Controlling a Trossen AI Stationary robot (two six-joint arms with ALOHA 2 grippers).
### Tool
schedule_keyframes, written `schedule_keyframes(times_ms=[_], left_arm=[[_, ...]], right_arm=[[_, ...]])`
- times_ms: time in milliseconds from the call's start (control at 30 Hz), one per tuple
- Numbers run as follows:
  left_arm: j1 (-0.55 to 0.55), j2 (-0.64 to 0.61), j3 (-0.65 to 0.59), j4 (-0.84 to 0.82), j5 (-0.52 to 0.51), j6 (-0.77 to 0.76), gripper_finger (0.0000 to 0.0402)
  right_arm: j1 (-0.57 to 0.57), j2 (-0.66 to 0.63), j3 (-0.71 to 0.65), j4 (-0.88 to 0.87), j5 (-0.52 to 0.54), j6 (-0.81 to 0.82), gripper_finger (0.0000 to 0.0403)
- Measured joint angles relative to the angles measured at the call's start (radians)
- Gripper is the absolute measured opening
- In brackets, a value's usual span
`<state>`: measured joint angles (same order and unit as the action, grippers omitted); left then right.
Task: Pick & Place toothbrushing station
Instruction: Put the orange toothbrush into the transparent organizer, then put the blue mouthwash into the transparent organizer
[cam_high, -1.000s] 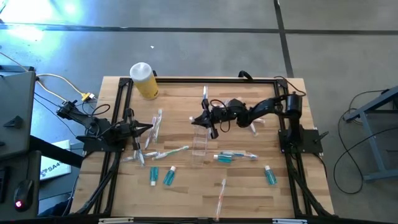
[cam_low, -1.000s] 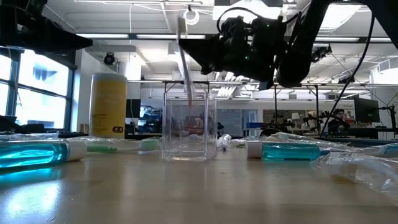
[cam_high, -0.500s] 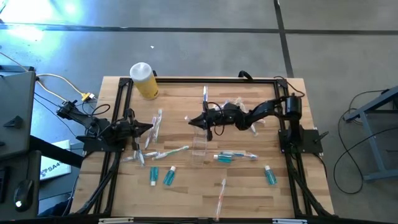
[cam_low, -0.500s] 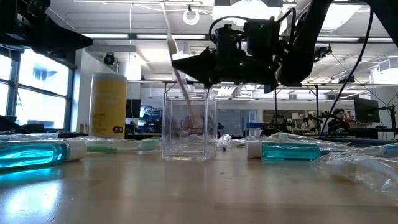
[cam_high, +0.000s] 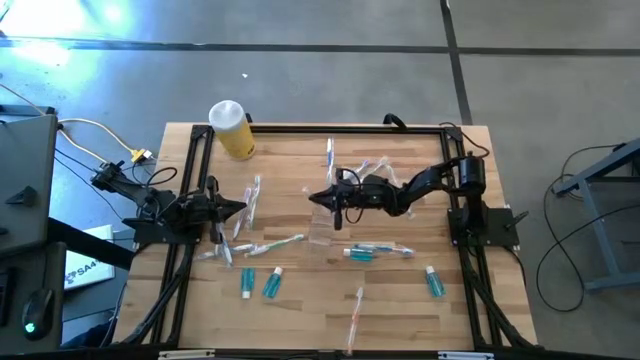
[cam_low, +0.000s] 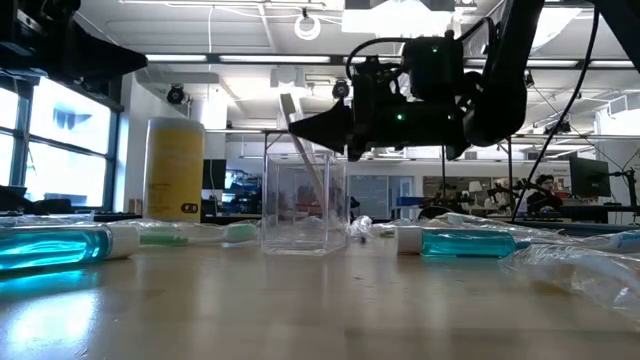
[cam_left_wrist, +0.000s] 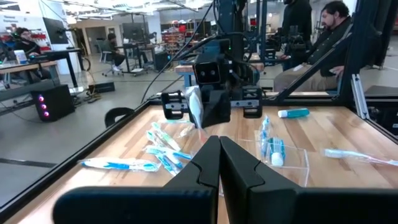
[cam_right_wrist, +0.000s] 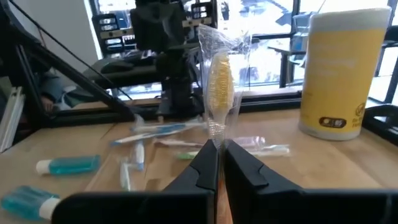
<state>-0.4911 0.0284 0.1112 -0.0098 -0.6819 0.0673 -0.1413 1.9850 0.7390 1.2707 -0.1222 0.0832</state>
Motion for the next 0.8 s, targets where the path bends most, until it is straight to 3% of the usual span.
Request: schedule_keyframes(times_ms=[433, 633, 800], left_arm=[[0.0, 0.0, 0.0, -0.049, 0.003, -0.07, 0.0], [0.0, 0.0, 0.0, -0.071, 0.019, -0.116, 0.0009], [0.0, 0.0, 0.0, -0.063, 0.07, -0.129, 0.0047]], right_arm=[[0.002, 0.0, 0.0, -0.07, -0.042, 0.052, 0.0082], [0.002, -0.01, 0.0, -0.082, -0.06, 0.047, 0.0145], [0.002, -0.053, 0.0, -0.122, -0.061, -0.008, 0.0208]])
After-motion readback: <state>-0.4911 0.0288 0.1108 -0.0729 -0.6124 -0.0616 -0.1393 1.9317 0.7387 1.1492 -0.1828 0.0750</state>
